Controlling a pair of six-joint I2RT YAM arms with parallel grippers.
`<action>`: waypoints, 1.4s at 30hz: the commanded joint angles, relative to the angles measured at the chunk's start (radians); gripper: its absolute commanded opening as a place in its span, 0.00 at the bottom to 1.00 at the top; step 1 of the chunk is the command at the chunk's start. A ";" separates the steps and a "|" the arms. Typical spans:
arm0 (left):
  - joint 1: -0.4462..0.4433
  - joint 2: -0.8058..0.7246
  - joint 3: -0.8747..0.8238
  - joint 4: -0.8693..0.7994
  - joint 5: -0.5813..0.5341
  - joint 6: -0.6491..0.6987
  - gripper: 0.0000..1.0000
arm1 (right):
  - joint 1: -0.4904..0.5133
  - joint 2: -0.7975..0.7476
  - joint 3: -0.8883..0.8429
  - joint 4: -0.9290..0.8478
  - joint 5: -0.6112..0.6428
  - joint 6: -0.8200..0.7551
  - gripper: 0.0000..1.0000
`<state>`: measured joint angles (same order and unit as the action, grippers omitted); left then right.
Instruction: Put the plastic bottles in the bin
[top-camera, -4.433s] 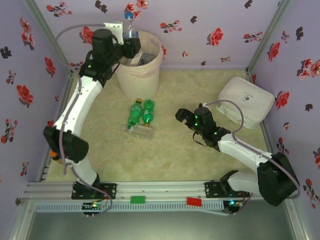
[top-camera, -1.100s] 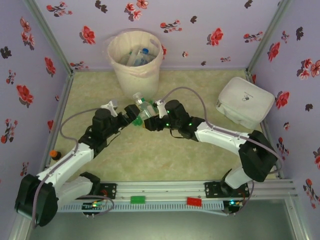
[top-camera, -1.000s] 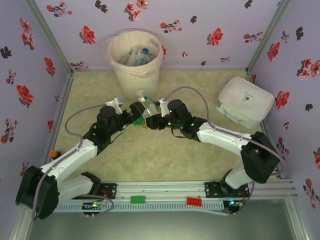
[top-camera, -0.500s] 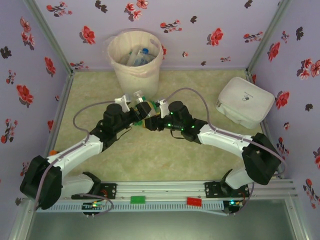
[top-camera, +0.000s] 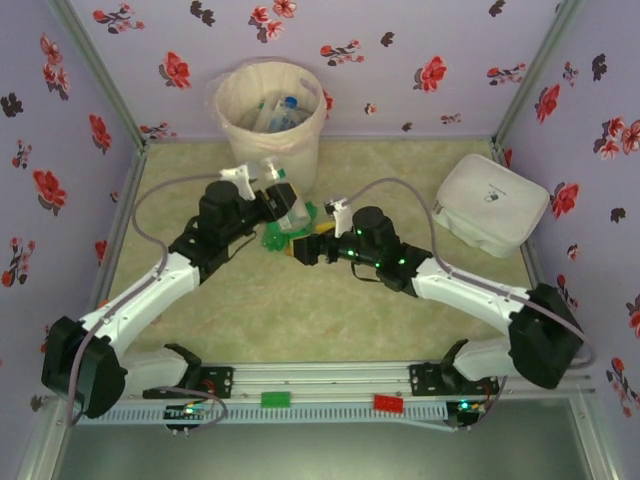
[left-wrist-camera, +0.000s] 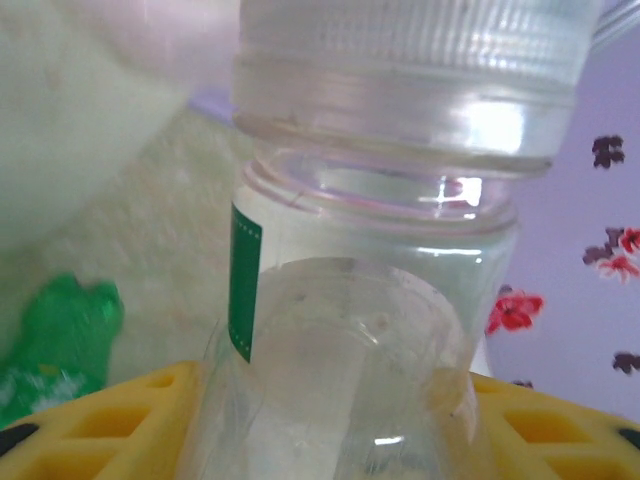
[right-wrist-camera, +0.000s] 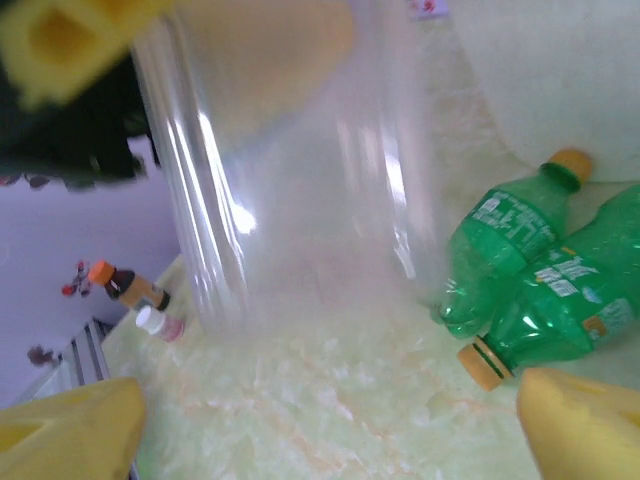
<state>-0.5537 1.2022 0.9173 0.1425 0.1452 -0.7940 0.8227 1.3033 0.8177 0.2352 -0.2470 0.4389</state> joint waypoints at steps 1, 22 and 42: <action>0.050 -0.020 0.117 -0.096 -0.034 0.172 0.39 | -0.014 -0.078 -0.052 -0.007 0.102 0.006 1.00; 0.218 0.814 1.454 -0.636 0.051 0.486 0.33 | -0.025 -0.314 -0.158 -0.234 0.526 0.063 1.00; 0.257 1.009 1.672 -0.733 0.025 0.446 1.00 | -0.026 -0.458 -0.198 -0.305 0.575 0.072 1.00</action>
<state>-0.3016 2.2402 2.5557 -0.5674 0.1753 -0.3599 0.8028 0.8585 0.6296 -0.0608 0.2928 0.4957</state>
